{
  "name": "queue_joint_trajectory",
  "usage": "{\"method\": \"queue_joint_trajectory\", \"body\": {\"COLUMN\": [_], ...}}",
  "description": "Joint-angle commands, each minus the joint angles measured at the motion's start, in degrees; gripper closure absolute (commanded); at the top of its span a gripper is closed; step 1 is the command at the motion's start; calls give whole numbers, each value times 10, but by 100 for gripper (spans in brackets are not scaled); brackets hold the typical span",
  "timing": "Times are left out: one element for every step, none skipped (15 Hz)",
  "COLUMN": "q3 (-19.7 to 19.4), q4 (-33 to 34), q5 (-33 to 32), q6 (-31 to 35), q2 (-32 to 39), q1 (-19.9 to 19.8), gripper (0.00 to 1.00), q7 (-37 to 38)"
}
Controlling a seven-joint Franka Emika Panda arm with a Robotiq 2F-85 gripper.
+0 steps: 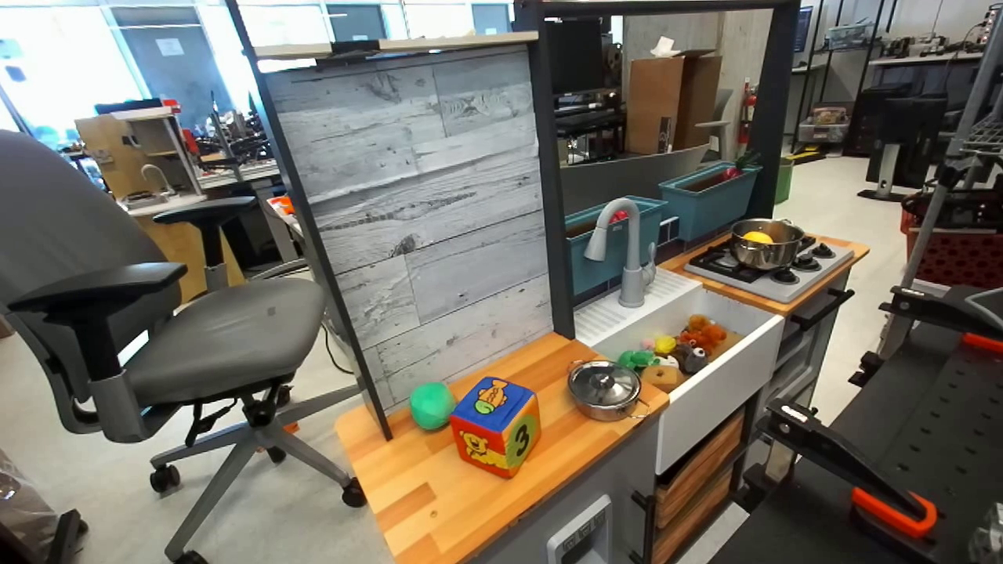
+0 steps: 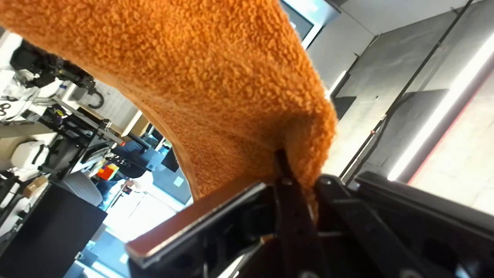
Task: Pick up the towel and put it on the rack
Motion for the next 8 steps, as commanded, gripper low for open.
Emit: {"method": "queue_joint_trajectory", "body": {"q3": [3,-2,-1,0,0,0,0,2], "q4": [135,168,195,220,243,258,267,274], "q5": [8,-5,-13,-26,-40,-58,-80,-99], "q6": [53,63,70,76,79,76,72,63], "q2": [117,146,170,194,217,237,253,268], "q1": [6,11,9,7,5,3,0,-4], "gripper": [99,99,99,99,99,99,99,99], "q7": [57,82,101,126,150,175,201,226]}}
